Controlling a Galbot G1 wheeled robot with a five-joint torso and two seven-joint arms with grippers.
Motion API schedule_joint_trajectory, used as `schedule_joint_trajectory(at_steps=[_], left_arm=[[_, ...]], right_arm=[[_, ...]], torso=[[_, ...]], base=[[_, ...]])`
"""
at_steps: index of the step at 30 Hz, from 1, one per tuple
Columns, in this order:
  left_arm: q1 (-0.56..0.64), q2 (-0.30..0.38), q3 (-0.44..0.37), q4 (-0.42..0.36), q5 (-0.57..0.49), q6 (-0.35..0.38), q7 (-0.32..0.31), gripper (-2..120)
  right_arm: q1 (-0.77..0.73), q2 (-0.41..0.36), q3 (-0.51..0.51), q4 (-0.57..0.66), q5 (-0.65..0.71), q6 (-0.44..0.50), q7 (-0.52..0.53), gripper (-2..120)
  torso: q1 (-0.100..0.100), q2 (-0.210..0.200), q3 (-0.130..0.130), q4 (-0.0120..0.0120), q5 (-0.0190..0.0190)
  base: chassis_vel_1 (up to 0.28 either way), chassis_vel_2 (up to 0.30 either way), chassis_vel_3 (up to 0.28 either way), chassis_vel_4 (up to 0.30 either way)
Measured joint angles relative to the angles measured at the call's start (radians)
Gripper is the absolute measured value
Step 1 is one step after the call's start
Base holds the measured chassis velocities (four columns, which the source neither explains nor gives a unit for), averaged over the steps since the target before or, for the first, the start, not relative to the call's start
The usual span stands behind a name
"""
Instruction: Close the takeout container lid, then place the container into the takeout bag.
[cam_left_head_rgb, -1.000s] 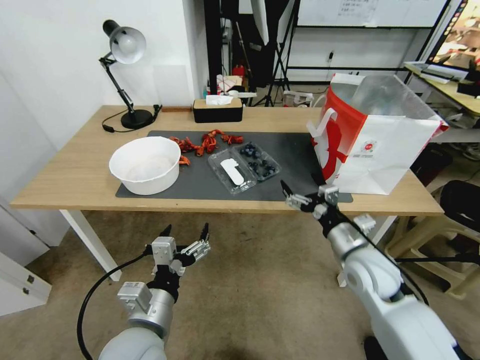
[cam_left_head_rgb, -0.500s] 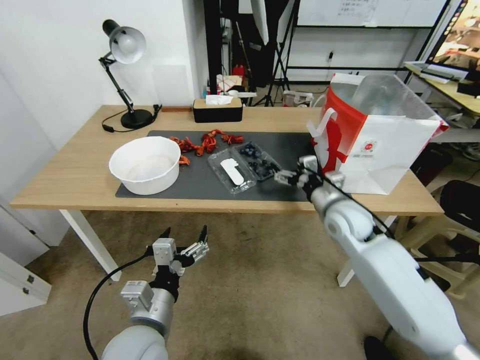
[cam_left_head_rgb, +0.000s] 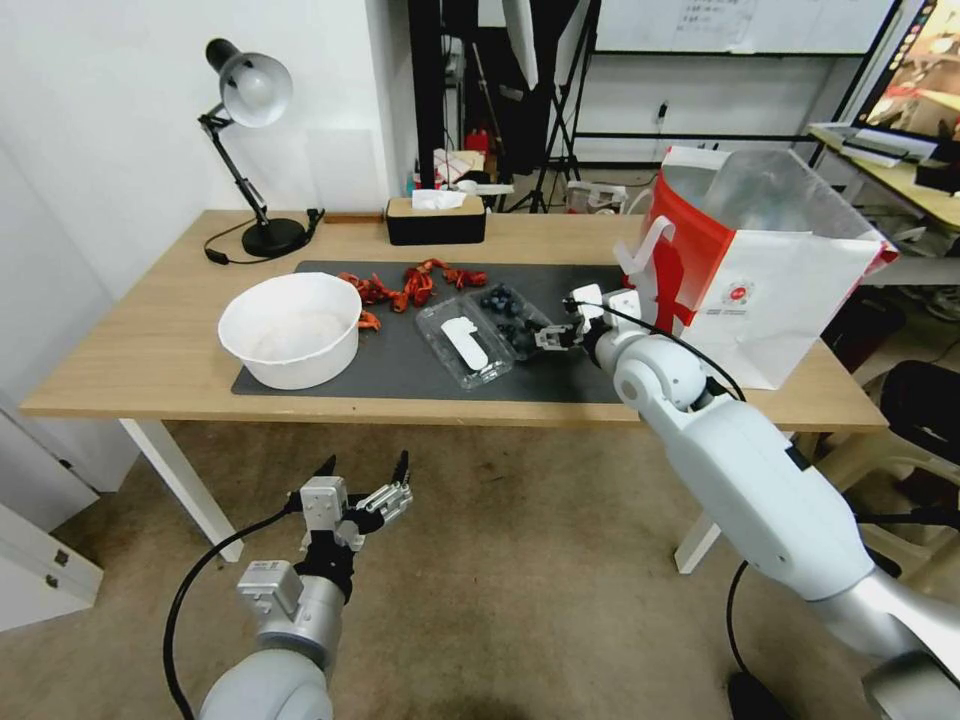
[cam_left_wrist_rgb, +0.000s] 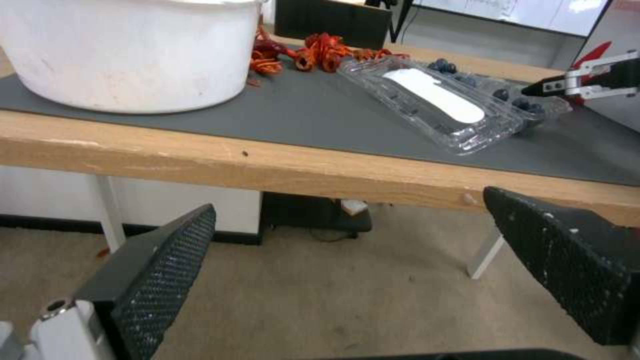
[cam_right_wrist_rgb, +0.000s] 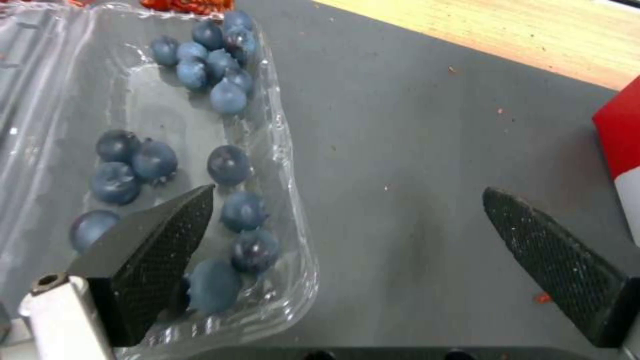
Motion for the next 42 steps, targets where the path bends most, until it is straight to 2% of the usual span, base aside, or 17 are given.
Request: schedule_joint_trajectory(at_steps=[22, 42], left_arm=[[-0.01, 0.003, 0.003, 0.016, -0.002, -0.004, -0.004, 100], [-0.017, 0.004, 0.005, 0.023, -0.004, -0.006, -0.005, 100]], right_arm=[[0.025, 0.004, -0.022, -0.051, 0.001, -0.02, -0.013, 100], [-0.019, -0.024, -0.029, 0.014, 0.003, -0.018, 0.004, 100]], torso=[[0.0, 0.0, 0.0, 0.0001, 0.0], [0.0, 0.0, 0.0, 0.0001, 0.0001]], base=[[0.0, 0.0, 0.0, 0.0], [0.0, 0.0, 0.0, 0.0]])
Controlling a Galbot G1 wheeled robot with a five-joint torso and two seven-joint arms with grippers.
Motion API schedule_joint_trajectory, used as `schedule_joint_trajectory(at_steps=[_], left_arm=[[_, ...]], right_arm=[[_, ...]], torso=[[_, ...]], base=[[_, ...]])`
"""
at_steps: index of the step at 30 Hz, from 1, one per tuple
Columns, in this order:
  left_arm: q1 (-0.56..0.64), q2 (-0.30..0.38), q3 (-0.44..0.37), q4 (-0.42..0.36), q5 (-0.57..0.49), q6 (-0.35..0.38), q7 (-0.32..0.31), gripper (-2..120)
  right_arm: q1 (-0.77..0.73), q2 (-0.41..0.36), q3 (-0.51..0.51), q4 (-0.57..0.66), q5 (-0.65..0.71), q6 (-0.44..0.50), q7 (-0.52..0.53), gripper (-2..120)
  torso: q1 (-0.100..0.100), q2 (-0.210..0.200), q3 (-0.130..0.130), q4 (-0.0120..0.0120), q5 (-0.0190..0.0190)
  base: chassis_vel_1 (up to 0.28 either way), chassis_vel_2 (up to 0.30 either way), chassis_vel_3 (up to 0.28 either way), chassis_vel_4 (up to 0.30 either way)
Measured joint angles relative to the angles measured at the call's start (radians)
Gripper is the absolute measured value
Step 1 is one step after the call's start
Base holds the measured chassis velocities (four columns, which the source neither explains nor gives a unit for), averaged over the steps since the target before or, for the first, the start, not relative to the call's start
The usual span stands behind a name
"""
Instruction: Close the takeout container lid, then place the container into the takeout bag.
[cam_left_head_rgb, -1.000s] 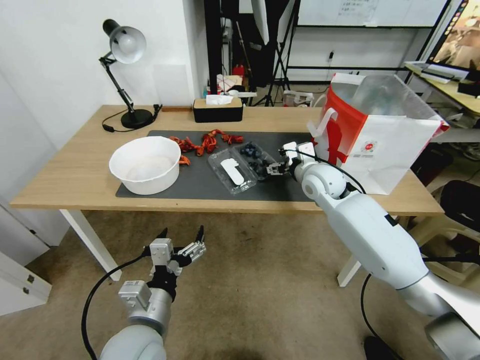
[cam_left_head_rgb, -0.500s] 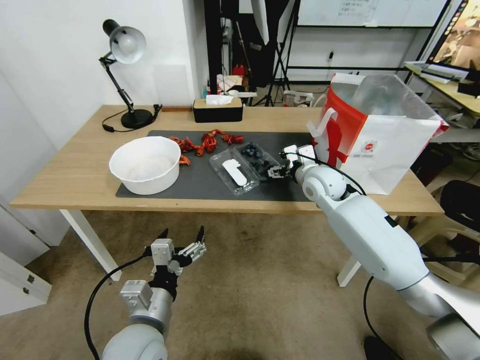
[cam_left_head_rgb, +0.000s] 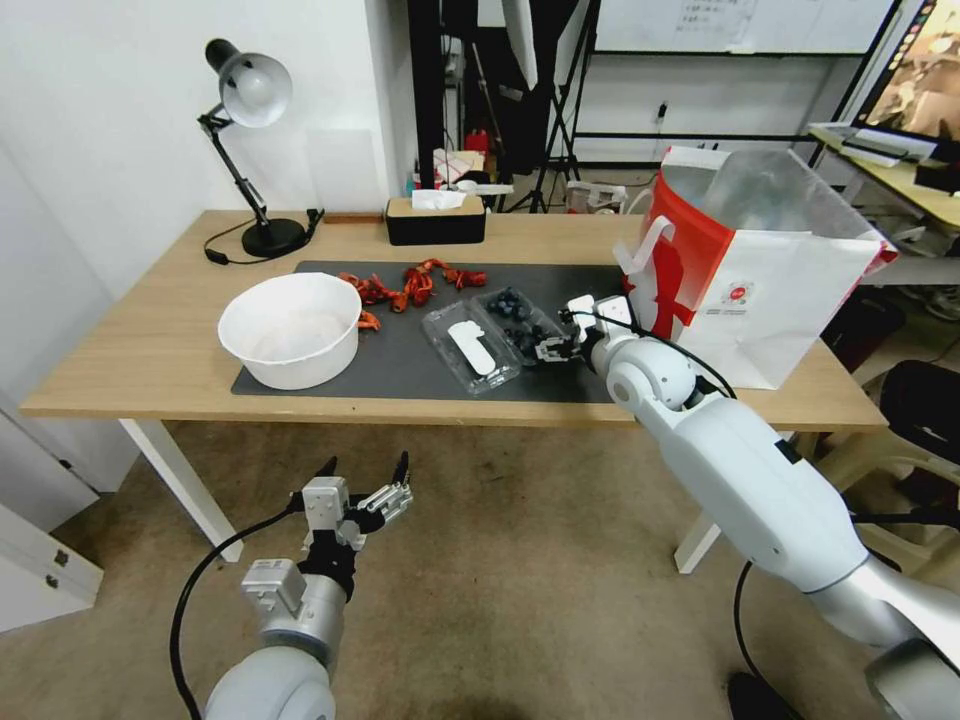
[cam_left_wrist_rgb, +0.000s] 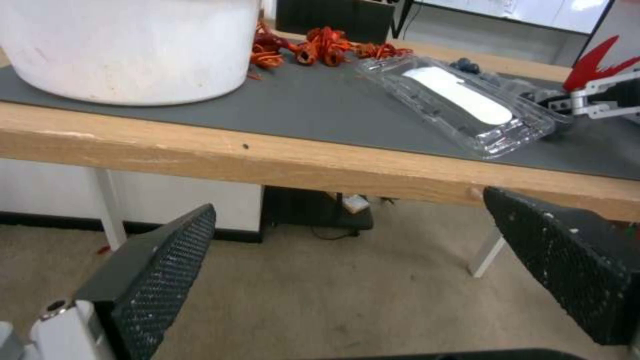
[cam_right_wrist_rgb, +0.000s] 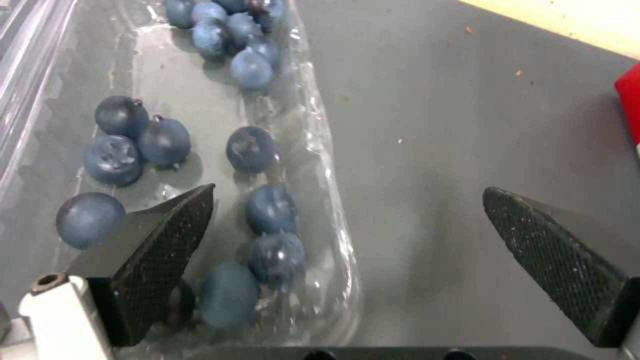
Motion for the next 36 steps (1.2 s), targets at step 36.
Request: schedule_joint_trajectory(at_steps=[36], left_arm=[[-0.02, 0.005, -0.002, 0.025, -0.01, 0.0, 0.003, 100]], right_arm=[[-0.026, 0.021, -0.044, 0.06, 0.01, 0.001, 0.061, 100]], torso=[[0.0, 0.0, 0.0, 0.0, 0.0]], base=[[0.0, 0.0, 0.0, 0.0]])
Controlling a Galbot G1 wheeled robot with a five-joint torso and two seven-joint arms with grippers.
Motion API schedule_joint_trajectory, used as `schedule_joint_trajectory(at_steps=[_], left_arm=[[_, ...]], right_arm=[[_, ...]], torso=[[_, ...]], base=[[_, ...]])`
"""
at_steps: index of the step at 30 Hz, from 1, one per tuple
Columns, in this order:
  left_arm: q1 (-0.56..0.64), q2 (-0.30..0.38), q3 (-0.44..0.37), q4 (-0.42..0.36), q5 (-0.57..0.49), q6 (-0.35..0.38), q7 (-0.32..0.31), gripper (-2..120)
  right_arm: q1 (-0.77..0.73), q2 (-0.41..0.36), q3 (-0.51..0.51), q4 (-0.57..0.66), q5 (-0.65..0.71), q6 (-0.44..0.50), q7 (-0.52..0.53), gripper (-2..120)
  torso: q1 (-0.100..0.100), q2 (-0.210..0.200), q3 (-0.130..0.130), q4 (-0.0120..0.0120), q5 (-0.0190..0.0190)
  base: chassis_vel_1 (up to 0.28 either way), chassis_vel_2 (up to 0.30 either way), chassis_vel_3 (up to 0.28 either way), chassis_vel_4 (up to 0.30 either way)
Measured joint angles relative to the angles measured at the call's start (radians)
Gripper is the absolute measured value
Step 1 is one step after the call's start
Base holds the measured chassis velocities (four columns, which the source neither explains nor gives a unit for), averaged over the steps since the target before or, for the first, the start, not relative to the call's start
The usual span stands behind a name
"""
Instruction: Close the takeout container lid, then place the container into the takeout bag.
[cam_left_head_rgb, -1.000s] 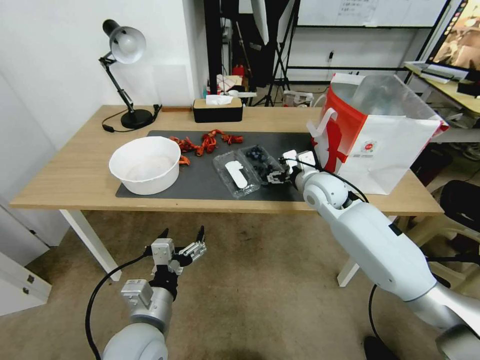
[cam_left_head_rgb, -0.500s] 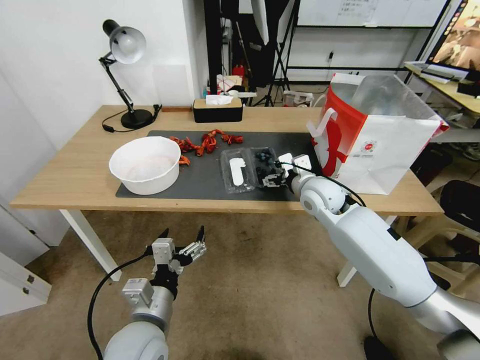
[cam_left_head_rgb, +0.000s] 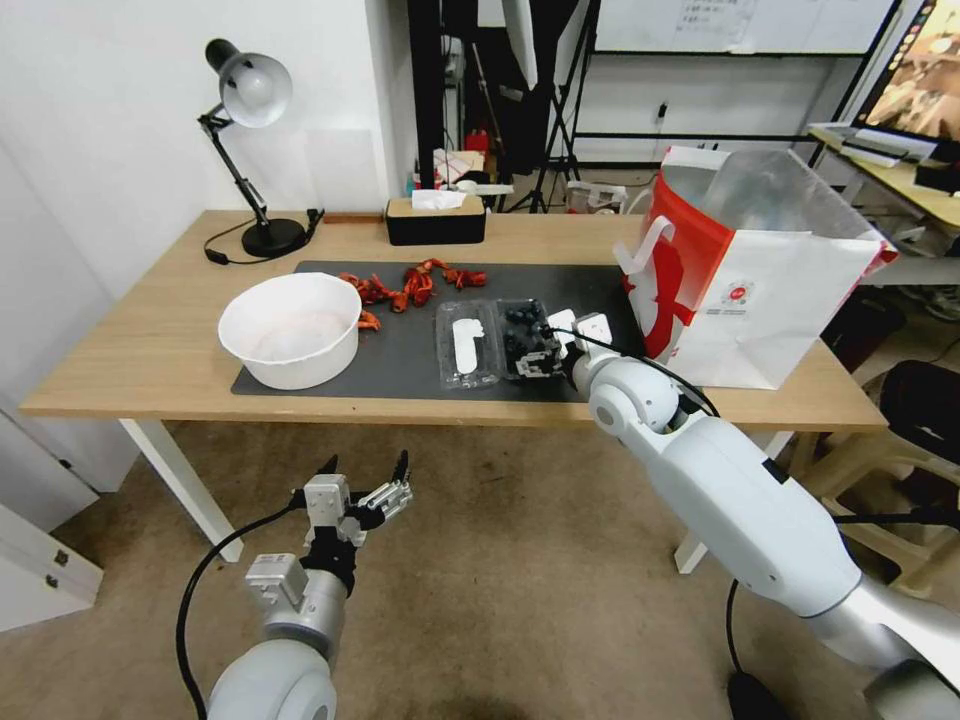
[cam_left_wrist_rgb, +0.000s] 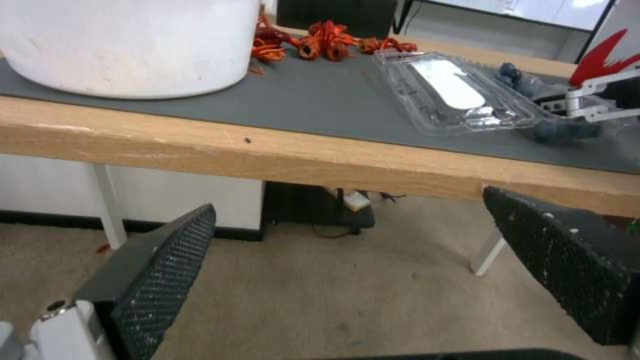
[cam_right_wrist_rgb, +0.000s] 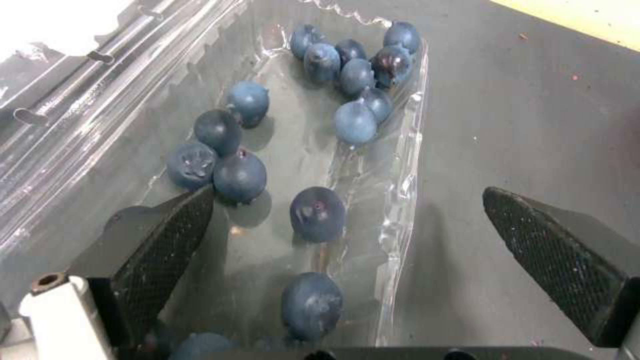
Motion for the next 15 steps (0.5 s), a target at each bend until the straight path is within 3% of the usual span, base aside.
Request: schedule_joint_trajectory(at_steps=[15], left_arm=[[0.0, 0.002, -0.004, -0.001, -0.003, -0.001, 0.001, 100]], right_arm=[[0.005, 0.015, -0.009, 0.002, 0.017, -0.001, 0.031, 100]], torso=[[0.0, 0.0, 0.0, 0.0, 0.0]], base=[[0.0, 0.0, 0.0, 0.0]])
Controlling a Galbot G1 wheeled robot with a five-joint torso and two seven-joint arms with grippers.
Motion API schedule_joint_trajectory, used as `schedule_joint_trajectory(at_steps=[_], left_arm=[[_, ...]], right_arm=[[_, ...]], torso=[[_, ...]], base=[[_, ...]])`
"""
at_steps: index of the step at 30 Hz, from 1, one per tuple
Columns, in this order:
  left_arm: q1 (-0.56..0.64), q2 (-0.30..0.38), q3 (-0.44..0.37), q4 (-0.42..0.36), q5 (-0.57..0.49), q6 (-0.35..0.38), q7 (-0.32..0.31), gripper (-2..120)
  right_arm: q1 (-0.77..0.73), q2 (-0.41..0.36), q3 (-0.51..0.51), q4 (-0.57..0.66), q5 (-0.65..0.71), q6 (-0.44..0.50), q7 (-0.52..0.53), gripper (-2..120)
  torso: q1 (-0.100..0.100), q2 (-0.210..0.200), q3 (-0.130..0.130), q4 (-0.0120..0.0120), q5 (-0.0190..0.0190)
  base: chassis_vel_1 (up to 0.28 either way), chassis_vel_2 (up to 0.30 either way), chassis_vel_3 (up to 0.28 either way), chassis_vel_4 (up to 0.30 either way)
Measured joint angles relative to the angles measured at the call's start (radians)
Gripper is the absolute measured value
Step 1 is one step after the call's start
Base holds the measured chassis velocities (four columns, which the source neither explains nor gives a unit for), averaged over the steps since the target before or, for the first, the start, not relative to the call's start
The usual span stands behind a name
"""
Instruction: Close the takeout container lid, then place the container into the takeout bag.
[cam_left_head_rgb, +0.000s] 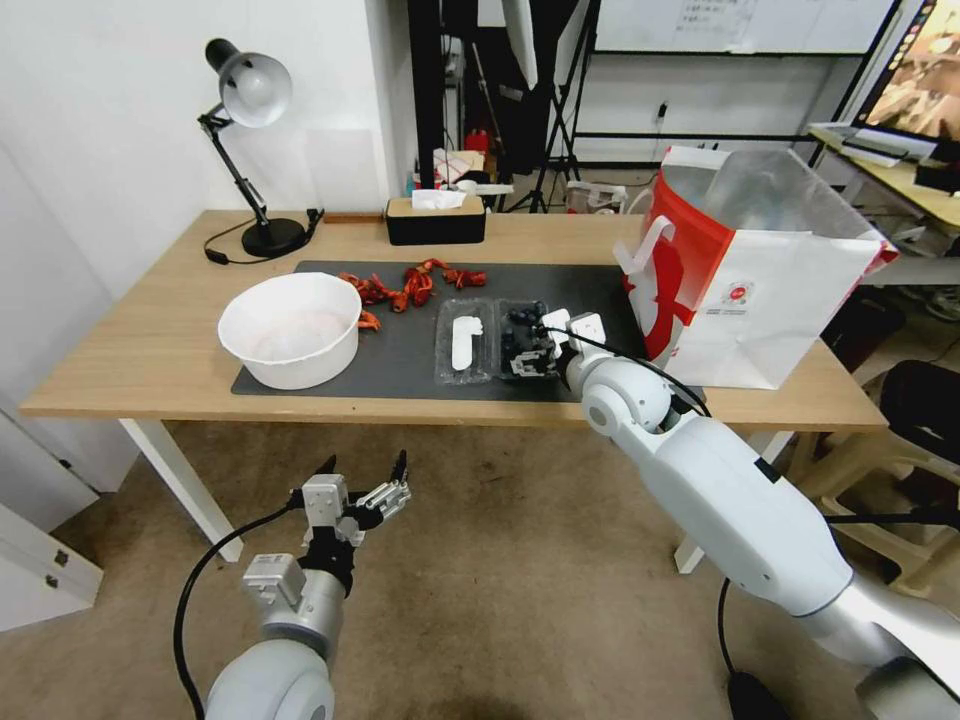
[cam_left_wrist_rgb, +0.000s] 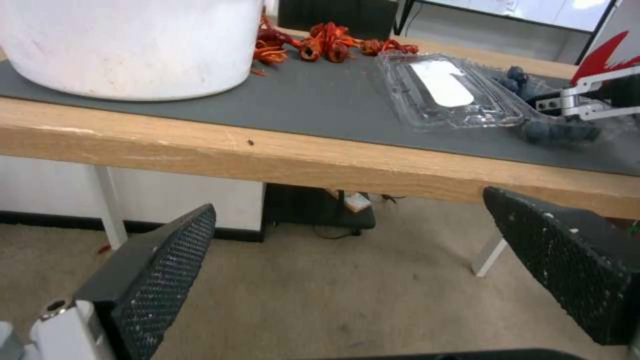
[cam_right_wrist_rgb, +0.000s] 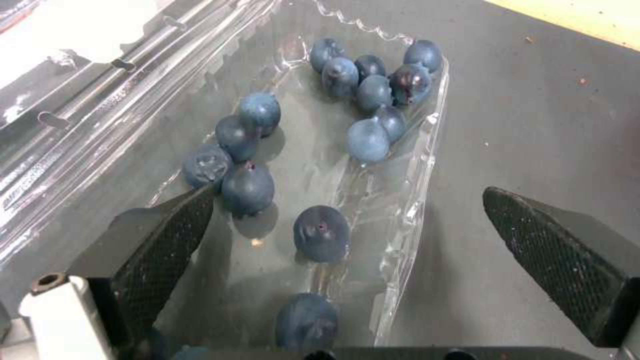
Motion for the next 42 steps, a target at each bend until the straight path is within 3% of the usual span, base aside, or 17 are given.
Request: schedule_joint_trajectory(at_steps=[13, 17, 20, 21, 24, 29, 32, 36, 40, 42], left_arm=[[0.001, -0.001, 0.001, -0.006, 0.0, 0.0, -0.001, 100], [0.001, -0.002, 0.002, -0.008, 0.0, 0.0, -0.001, 100], [0.003, -0.002, 0.002, -0.014, 0.0, -0.001, -0.001, 100], [0.003, -0.002, 0.002, -0.014, 0.0, -0.001, -0.001, 100], [0.007, -0.002, 0.003, -0.016, 0.0, -0.002, 0.0, 100], [0.009, -0.002, 0.005, -0.017, 0.0, -0.005, 0.0, 100], [0.009, -0.006, 0.009, -0.019, 0.0, -0.009, 0.002, 100], [0.009, -0.006, 0.01, -0.02, 0.0, -0.012, 0.004, 100], [0.008, -0.001, 0.012, -0.018, 0.0, -0.016, 0.007, 100], [0.008, -0.001, 0.013, -0.017, 0.0, -0.016, 0.007, 100]], right_arm=[[-0.044, -0.012, 0.093, 0.082, -0.011, 0.015, 0.008, 100], [-0.092, -0.031, 0.138, 0.124, -0.05, 0.125, -0.056, 100], [-0.206, -0.044, 0.223, 0.192, -0.056, 0.317, -0.114, 100], [-0.206, -0.044, 0.223, 0.192, -0.056, 0.317, -0.114, 100], [-0.342, -0.049, 0.299, 0.253, -0.071, 0.455, -0.149, 100], [-0.482, -0.051, 0.368, 0.321, -0.1, 0.56, -0.183, 100], [-0.689, -0.015, 0.463, 0.394, -0.189, 0.684, -0.223, 100], [-0.807, 0.024, 0.519, 0.417, -0.277, 0.771, -0.244, 100], [-0.987, 0.083, 0.583, 0.421, -0.411, 0.957, -0.287, 100], [-1.02, 0.098, 0.587, 0.421, -0.424, 0.988, -0.29, 100]], torso=[[0.0, 0.0, 0.0, 0.0, 0.0], [0.0, 0.0, 0.0, 0.0, 0.0002], [0.0, 0.0, 0.0, 0.0002, 0.0003], [0.0, 0.0, 0.0, 0.0002, 0.0003], [0.0, 0.0, 0.0, -0.0002, 0.0006], [0.0, 0.0, 0.0, 0.0, 0.0], [0.0, 0.0, 0.0, 0.0, 0.0], [0.0, 0.0, 0.0, 0.0, 0.0], [0.0, 0.0, 0.0, 0.0, -0.0002], [0.0, 0.0, 0.0, 0.0, 0.0001]], base=[[0.0, 0.0, 0.0, 0.0], [0.0, 0.0, 0.0, 0.0], [0.0, 0.0, 0.0, 0.0], [0.0, 0.0, 0.0, 0.0], [0.0, 0.0, 0.0, 0.0], [0.0, 0.0, 0.0, 0.0], [0.0, 0.0, 0.0, 0.0], [0.0, 0.0, 0.0, 0.0], [0.0, 0.0, 0.0, 0.0], [0.0, 0.0, 0.0, 0.0]])
